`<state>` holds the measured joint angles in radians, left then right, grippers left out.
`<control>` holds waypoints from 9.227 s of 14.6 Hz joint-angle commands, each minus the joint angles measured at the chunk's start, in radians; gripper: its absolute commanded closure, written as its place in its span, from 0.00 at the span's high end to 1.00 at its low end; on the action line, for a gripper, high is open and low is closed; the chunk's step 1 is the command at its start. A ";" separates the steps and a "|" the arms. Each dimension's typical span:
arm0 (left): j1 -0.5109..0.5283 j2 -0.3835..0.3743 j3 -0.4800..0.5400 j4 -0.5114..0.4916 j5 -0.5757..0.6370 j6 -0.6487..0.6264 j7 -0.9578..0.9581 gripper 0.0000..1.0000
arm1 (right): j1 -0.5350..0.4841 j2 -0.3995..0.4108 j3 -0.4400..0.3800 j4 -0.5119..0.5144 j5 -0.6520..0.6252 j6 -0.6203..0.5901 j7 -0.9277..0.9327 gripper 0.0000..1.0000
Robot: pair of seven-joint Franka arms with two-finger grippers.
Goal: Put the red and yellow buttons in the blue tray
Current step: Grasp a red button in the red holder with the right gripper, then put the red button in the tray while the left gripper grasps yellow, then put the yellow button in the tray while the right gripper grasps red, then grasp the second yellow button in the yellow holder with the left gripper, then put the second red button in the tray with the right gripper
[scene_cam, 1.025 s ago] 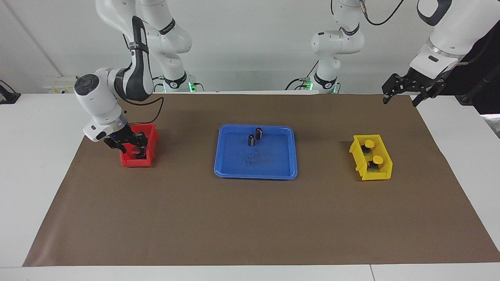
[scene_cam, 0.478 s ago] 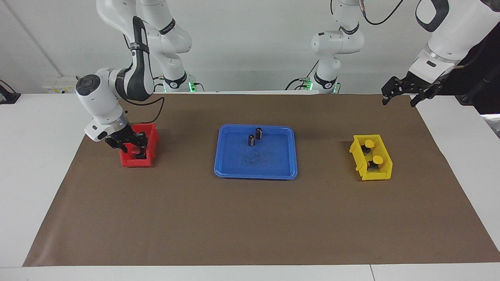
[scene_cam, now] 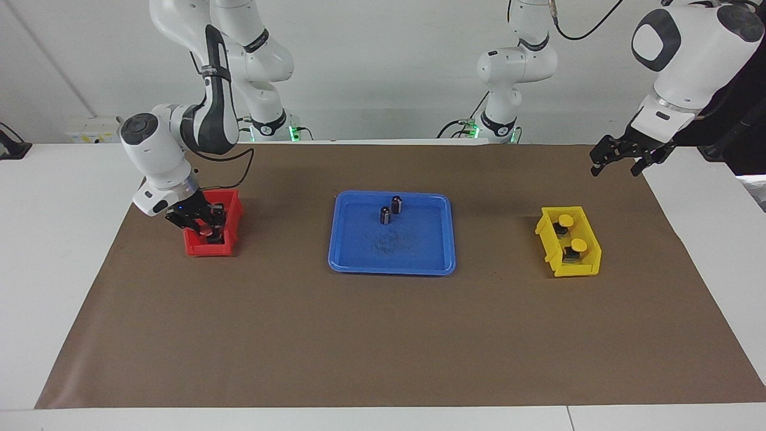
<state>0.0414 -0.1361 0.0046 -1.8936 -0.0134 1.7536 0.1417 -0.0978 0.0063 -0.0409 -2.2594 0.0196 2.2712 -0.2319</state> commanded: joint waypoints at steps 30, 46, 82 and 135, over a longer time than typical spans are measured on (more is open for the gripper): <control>-0.029 0.256 -0.008 -0.229 -0.016 0.570 -0.094 0.76 | 0.762 0.373 0.010 0.474 -0.067 -0.076 0.988 0.30; -0.251 0.241 -0.014 0.069 -0.017 0.140 -0.347 0.01 | 0.267 -0.236 0.000 0.008 -0.049 -0.203 0.302 0.64; -0.467 0.192 -0.002 0.030 -0.046 0.075 -0.453 1.00 | -0.017 -0.164 -0.005 -0.206 0.022 0.048 -0.112 0.62; -0.067 0.168 -0.012 -0.043 0.055 0.096 -0.016 0.01 | 0.630 0.215 0.012 0.288 -0.003 -0.018 0.823 0.29</control>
<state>0.0128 0.0018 -0.0093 -2.0961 -0.0086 2.0074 0.1374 0.5289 0.2727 -0.0279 -1.8897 0.0184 2.2090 0.5813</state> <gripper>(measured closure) 0.590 0.577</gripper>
